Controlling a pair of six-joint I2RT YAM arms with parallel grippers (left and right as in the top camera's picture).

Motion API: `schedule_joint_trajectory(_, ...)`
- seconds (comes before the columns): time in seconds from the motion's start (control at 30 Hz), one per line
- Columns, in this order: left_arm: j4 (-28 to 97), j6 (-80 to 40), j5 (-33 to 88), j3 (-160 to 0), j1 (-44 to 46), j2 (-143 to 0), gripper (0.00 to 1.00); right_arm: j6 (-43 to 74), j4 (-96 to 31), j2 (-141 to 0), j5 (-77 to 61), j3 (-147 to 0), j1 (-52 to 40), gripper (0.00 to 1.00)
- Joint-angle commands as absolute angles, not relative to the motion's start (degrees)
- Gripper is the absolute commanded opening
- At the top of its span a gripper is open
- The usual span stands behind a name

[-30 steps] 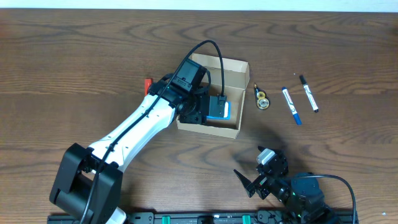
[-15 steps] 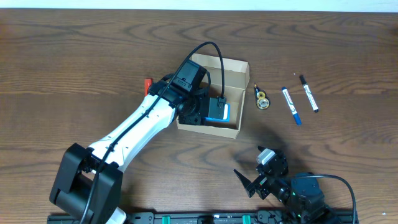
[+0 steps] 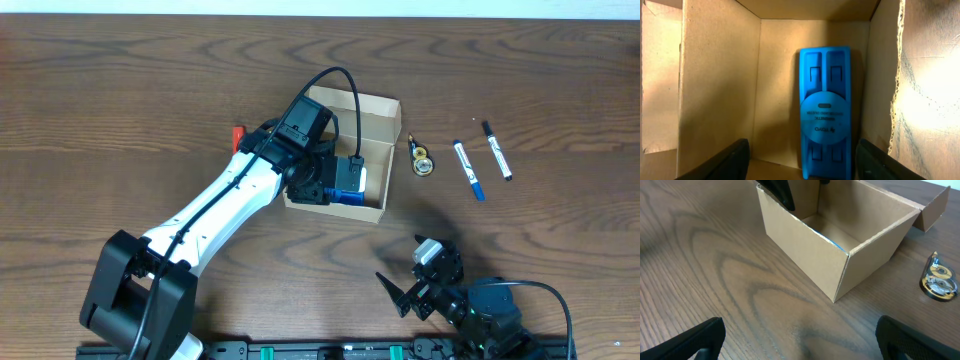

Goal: Pack container
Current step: 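Lower the duster into the box and open left gripper, then move left gripper back over the red stapler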

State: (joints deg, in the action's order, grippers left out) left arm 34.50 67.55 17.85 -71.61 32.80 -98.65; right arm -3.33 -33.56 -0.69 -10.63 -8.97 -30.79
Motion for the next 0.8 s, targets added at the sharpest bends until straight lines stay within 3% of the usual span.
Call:
schedule_joint_trajectory(0.0,34.7,66.8,18.5,-73.6,33.0,-99.1,0.70,-2.6,-33.6,-0.4,-10.5,-8.8,-31.3,0.99)
schedule_joint_trajectory(0.2,35.0,51.7,14.8,-80.7,32.9,-98.0,0.78,-2.6,-33.6,-0.4,-10.5,-8.8,-31.3,0.99)
schedule_joint_trajectory(0.47,41.4,39.5,-0.1,-89.4,32.4,-95.5,0.74,-2.6,-33.6,-0.4,-10.5,-8.8,-31.3,0.99)
schedule_joint_trajectory(0.77,43.5,24.8,3.4,-89.4,19.7,-95.4,0.72,-2.6,-33.6,-0.4,-10.5,-8.8,-31.3,0.99)
